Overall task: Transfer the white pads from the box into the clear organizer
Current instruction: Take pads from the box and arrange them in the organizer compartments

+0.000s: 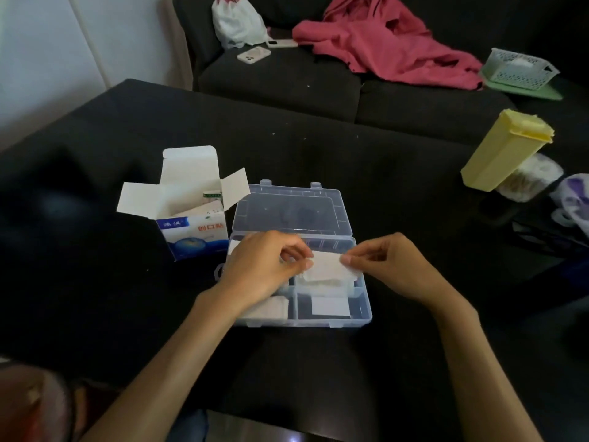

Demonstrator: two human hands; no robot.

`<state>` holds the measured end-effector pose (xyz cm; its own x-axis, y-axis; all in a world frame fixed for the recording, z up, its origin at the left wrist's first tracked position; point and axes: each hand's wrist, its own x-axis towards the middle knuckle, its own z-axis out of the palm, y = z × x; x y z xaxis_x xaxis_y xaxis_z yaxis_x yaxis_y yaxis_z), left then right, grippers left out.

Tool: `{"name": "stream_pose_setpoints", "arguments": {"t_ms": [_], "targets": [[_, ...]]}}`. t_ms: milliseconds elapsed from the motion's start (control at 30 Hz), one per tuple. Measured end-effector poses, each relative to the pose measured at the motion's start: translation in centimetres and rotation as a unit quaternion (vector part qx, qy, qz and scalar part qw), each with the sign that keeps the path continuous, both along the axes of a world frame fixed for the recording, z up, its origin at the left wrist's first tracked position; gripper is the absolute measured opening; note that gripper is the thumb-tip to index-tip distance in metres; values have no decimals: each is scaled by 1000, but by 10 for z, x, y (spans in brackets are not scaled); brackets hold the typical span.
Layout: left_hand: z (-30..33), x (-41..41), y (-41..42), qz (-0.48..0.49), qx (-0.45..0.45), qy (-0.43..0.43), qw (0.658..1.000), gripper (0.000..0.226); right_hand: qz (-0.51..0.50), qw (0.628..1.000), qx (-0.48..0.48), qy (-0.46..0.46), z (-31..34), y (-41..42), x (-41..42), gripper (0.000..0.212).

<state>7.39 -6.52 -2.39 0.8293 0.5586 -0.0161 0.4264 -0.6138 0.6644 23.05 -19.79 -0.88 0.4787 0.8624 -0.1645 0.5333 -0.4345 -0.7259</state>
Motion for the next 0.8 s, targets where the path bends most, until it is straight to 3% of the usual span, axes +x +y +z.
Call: {"name": "stream_pose_setpoints", "arguments": {"t_ms": [133,267,633,800], "targets": [[-3,-1,-6,-27,143,30,989,20,-7,989,-47,-143,-10,1,-1,18],[-7,2,-9,-65,240,55,967,26,22,973,-122,-195,-17,3,-4,25],[-4,7,-23,-94,243,132,956,34,23,948,-183,-258,-14,12,-16,20],[-8,8,-20,-91,215,128,964,30,37,944,-229,-234,-9,16,-17,38]]}}
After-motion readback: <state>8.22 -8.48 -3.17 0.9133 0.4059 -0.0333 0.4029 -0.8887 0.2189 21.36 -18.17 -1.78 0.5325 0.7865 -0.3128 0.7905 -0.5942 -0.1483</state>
